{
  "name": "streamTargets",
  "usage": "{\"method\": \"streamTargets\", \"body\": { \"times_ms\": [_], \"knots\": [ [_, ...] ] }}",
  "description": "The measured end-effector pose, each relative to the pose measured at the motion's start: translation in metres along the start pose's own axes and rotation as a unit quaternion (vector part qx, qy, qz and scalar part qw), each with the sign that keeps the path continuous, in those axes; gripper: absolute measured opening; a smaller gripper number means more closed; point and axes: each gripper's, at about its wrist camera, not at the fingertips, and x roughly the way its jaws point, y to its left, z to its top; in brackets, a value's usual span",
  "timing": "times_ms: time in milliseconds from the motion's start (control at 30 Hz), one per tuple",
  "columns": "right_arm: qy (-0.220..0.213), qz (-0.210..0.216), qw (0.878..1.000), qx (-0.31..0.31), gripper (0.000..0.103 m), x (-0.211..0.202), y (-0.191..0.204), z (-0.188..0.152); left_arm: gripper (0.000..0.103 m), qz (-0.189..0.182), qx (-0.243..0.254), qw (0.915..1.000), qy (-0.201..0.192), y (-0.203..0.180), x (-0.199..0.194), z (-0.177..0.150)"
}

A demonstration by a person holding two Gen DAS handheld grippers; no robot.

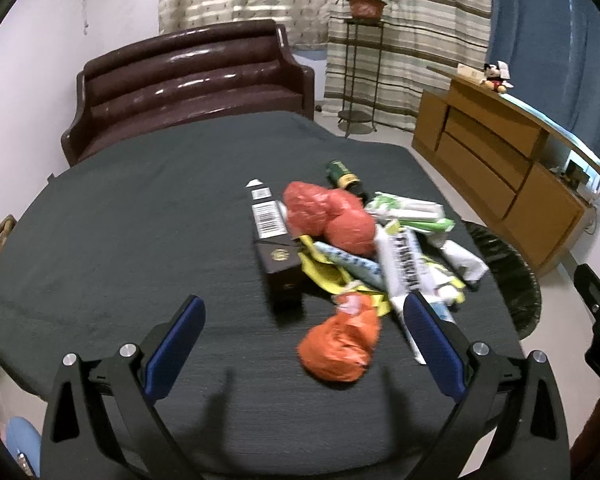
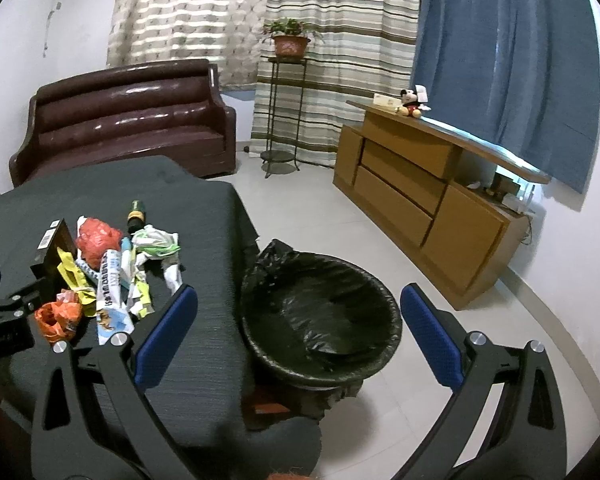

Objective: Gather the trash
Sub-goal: 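Grasp the brown cigarette box with the left tool while the right tool approaches the orange bag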

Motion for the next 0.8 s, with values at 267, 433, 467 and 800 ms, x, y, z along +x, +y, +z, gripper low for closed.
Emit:
{"method": "streamTargets", "body": {
  "times_ms": [267, 433, 467, 800],
  "knots": [
    [0.012, 0.010, 1.000, -0.003, 0.099, 0.013, 0.012, 0.005, 0.097, 0.012, -0.013, 0.9997, 0.014, 0.017, 0.019, 0.021],
    [0.022, 0.022, 1.000, -0.002, 0.099, 0.024, 0.020, 0.009, 0.061, 0.010, -0.003, 0.9996, 0.026, 0.021, 0.025, 0.027],
    [0.024, 0.024, 0.999, -0.002, 0.099, 0.027, 0.022, 0.010, 0.056, 0.008, 0.000, 0.9993, 0.038, 0.022, 0.027, 0.028],
    [0.038, 0.042, 0.998, -0.003, 0.099, 0.043, 0.039, 0.013, 0.054, -0.020, -0.011, 0.9973, 0.070, 0.039, 0.033, 0.034]
  ]
}}
